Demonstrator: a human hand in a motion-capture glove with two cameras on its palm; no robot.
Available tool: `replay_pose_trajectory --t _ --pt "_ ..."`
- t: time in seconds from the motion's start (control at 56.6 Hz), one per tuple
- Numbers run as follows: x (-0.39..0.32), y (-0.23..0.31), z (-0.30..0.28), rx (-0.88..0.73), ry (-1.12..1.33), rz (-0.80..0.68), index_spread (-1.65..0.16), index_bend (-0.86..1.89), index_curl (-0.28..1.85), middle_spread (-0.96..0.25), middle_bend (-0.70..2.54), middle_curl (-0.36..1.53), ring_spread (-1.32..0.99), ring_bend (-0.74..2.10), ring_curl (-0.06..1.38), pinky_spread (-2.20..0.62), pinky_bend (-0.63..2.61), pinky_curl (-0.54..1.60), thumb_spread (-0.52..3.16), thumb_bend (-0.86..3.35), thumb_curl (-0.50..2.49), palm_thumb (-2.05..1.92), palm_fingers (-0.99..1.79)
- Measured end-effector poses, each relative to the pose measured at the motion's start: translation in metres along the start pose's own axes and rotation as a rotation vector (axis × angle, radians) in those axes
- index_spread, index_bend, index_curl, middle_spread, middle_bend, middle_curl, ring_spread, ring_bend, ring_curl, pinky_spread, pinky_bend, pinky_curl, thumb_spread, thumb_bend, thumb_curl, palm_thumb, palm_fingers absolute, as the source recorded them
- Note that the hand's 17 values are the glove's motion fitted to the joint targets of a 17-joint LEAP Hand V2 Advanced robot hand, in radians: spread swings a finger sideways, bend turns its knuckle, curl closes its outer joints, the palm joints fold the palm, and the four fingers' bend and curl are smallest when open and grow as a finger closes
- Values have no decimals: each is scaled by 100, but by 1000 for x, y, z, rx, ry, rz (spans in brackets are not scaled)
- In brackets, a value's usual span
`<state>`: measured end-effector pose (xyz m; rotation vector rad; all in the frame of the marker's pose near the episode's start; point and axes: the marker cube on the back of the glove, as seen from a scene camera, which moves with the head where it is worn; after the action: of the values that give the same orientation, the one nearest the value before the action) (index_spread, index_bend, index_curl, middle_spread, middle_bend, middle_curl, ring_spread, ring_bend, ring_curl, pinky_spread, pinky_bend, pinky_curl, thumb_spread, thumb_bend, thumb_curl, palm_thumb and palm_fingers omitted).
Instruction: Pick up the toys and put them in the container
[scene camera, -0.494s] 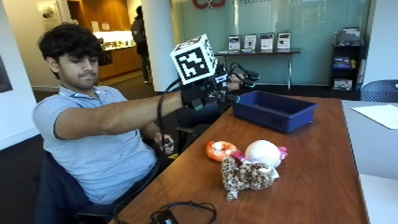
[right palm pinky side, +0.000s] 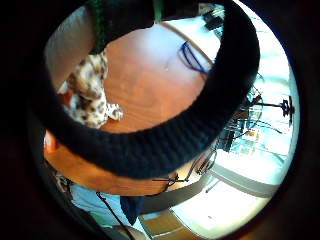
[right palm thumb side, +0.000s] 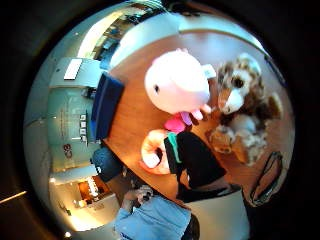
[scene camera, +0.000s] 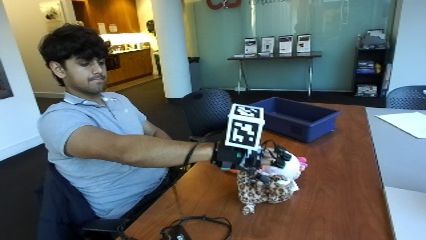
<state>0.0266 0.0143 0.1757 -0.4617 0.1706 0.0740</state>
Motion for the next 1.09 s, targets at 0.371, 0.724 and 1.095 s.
replay_pose_trajectory --t 0.371,0.724,1.095 --pt "1 -28 72 164 -68 -69 -32 20 22 4 5 5 -7 60 19 -26 130 41 168 23 27 29 27" --pt "6 -24 -34 358 -185 2 -26 22 32 -2 19 12 -21 95 38 -37 124 42 157 53 44 75 79" --pt "-187 24 -257 589 -317 -298 -23 18 35 -4 19 17 -24 92 42 -37 123 42 153 55 47 81 82"
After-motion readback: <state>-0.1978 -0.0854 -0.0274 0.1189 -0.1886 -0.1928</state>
